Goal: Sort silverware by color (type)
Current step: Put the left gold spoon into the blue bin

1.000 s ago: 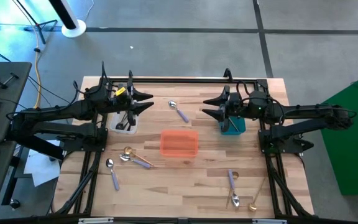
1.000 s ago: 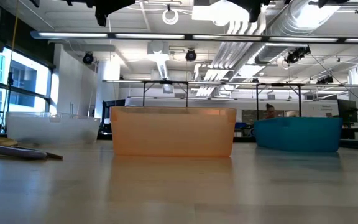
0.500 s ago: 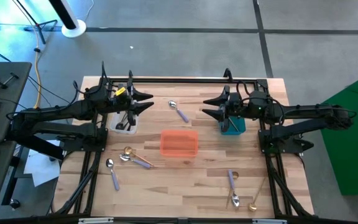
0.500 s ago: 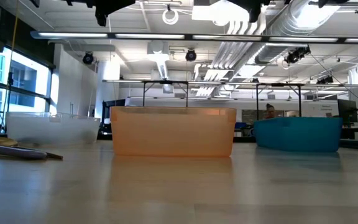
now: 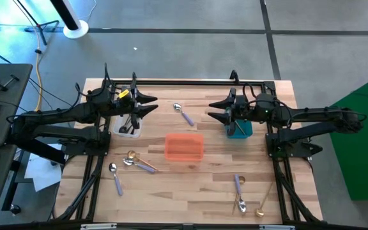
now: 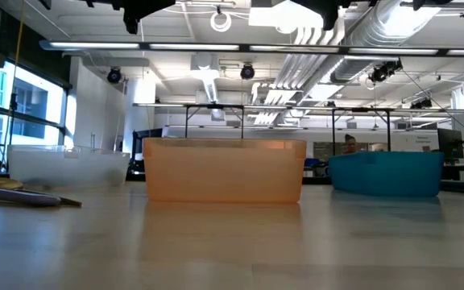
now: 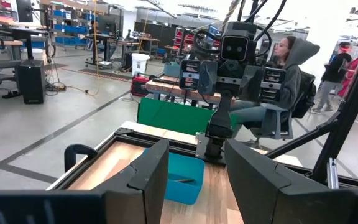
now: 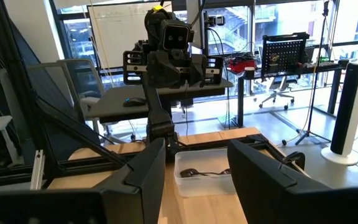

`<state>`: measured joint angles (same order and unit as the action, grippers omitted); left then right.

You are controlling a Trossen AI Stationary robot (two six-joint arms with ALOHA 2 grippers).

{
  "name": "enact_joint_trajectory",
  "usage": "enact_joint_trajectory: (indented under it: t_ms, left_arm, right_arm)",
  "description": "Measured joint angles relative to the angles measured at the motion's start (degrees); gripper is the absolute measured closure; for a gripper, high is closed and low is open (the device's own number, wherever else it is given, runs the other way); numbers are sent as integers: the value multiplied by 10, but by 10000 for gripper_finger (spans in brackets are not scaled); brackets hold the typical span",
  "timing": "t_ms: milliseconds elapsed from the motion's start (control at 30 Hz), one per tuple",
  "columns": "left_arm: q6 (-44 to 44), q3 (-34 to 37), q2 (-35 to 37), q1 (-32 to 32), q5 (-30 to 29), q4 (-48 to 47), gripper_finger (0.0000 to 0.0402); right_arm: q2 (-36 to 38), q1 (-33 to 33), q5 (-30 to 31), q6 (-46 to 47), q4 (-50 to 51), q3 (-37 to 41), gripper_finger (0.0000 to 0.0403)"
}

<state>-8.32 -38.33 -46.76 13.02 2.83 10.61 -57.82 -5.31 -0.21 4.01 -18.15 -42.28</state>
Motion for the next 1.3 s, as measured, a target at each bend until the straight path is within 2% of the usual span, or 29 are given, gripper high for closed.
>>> enact_joint_trajectory:
  t_ms: [333,467,533,700,867,967,1300]
  left_arm:
    - [0,0,0,0,1,-1,252]
    - [0,-2,0,-2,54,-17,252]
    - [9,-17,0,-11,71,-70,252]
    - [28,-59,-2,-56,71,-285,252]
    - [-23,-58,-8,-109,70,-415,252]
    - [-47,-41,-14,-144,69,-453,252]
    - [-81,79,-27,-218,24,-434,252]
  right_arm:
    - [0,0,0,0,0,0,245]
    - [0,0,0,0,0,0,245]
    - [0,0,0,0,0,0,245]
    - [0,0,0,3,0,0,245]
    - [0,0,15,4,3,0,245]
    - [0,-1,15,4,3,0,245]
    - [0,-3,15,12,11,0,245]
